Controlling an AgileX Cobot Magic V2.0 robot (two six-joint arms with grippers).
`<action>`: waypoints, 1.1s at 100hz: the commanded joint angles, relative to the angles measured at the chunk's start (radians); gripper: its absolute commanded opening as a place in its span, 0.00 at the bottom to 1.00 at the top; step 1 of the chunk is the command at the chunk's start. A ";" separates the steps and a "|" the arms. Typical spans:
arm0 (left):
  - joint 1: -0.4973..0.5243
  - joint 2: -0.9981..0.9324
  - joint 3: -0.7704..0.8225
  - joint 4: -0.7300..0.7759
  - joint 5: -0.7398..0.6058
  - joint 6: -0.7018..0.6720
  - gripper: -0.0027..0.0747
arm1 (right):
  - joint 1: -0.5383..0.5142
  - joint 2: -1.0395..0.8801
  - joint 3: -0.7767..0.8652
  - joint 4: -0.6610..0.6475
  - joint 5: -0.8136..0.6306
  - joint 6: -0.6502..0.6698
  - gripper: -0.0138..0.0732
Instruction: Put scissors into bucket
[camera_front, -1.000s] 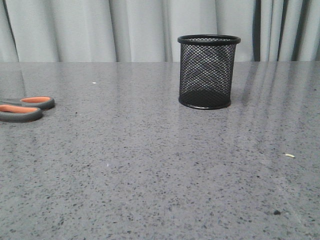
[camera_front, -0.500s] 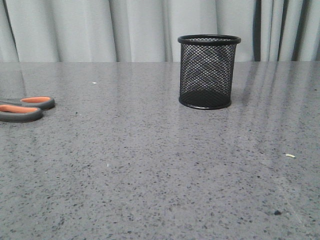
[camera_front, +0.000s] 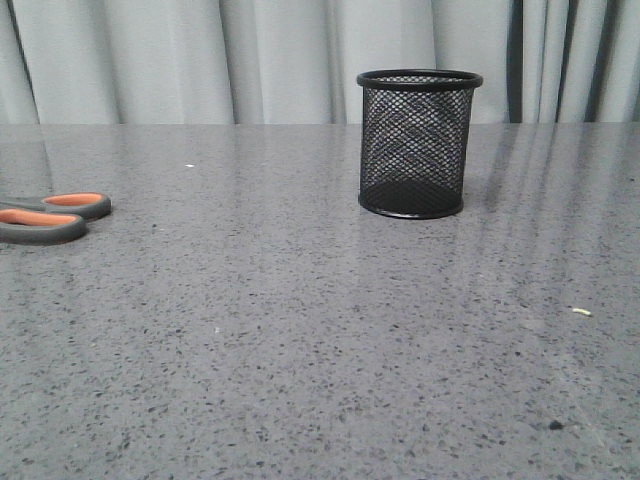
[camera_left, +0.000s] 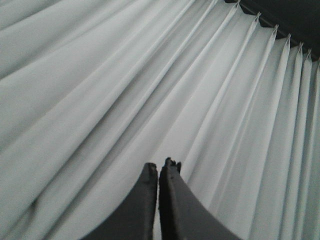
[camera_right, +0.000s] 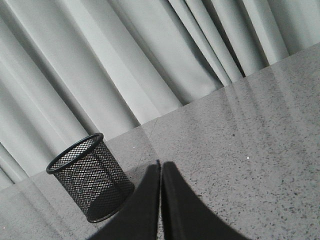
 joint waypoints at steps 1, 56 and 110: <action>0.003 -0.029 0.036 0.024 -0.053 -0.116 0.01 | -0.005 -0.023 0.007 -0.001 -0.064 0.000 0.11; -0.003 -0.029 0.014 -0.003 0.165 -0.155 0.01 | -0.005 -0.023 -0.015 -0.001 -0.009 0.000 0.11; -0.277 0.299 -0.456 0.508 1.189 -0.070 0.48 | -0.005 0.270 -0.468 -0.171 0.460 -0.022 0.64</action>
